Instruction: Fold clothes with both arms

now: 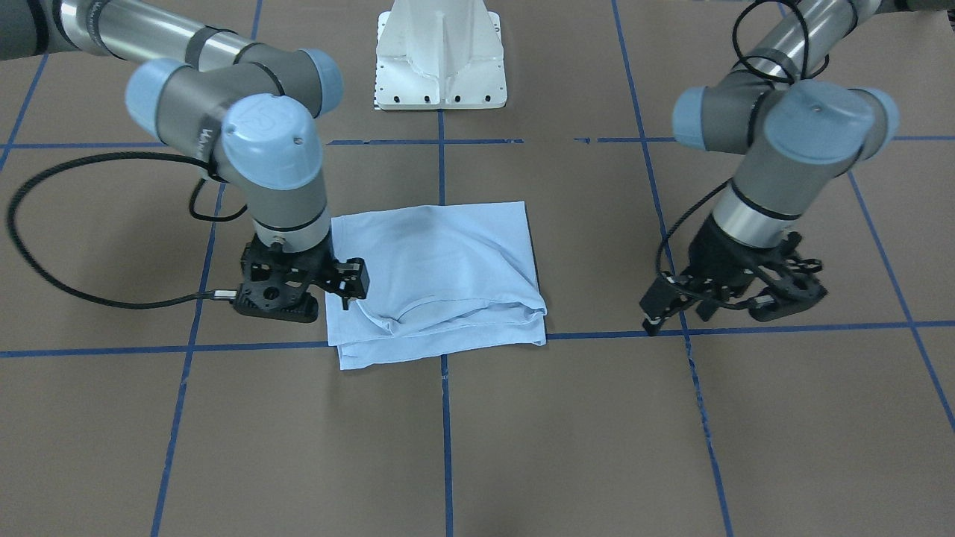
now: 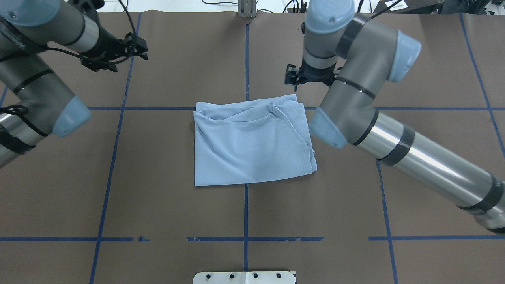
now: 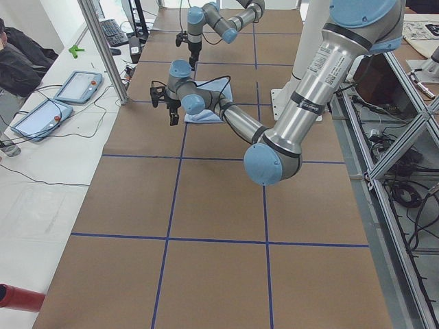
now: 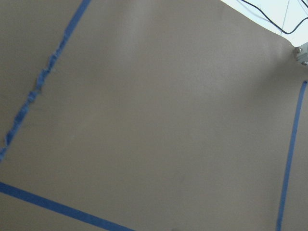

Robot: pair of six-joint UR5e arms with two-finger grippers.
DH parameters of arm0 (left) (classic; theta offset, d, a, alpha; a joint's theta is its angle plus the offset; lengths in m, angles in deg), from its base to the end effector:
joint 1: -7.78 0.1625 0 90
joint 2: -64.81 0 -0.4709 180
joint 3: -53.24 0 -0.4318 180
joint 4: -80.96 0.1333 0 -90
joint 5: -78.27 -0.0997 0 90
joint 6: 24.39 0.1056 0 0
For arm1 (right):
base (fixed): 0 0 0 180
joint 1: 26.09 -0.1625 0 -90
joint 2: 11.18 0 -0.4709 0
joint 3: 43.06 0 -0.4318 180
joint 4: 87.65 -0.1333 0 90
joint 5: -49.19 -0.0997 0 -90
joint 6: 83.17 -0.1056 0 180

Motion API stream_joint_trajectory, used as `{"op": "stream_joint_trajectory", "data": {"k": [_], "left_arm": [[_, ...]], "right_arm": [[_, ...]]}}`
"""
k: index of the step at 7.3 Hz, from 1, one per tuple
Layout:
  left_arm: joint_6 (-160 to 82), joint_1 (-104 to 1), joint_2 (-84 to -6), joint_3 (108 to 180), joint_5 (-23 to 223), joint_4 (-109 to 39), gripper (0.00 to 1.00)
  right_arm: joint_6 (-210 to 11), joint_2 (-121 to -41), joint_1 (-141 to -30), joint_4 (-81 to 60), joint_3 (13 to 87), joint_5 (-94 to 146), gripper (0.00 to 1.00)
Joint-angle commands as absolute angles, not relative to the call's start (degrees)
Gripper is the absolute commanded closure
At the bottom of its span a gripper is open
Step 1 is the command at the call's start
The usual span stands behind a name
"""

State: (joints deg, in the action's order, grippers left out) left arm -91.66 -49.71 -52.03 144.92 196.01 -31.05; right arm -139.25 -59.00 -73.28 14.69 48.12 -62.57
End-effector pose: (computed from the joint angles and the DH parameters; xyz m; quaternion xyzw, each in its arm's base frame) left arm 0.3201 -0.6588 0.3589 0.1012 0.4566 -0.1646 0.8685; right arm -0.4516 -0.6260 0.2477 0.0325 -0.3178 0.0592 0.9458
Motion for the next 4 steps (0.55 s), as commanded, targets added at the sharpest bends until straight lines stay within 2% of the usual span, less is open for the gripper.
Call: {"op": "stream_joint_trajectory", "data": {"k": [1,4], "left_arm": [[-63.28,-62.82,-43.16,144.83,200.69,-30.40,0.00],[-25.13,-79.79,-34.81,141.92,204.99,-25.48,0.00]], "right_arm": [[-114.75,-70.43,-85.71,18.44,54.65,-70.30,0.00],[-82.90,-88.37,-103.39,17.04,54.07,-79.89,0.00]]}}
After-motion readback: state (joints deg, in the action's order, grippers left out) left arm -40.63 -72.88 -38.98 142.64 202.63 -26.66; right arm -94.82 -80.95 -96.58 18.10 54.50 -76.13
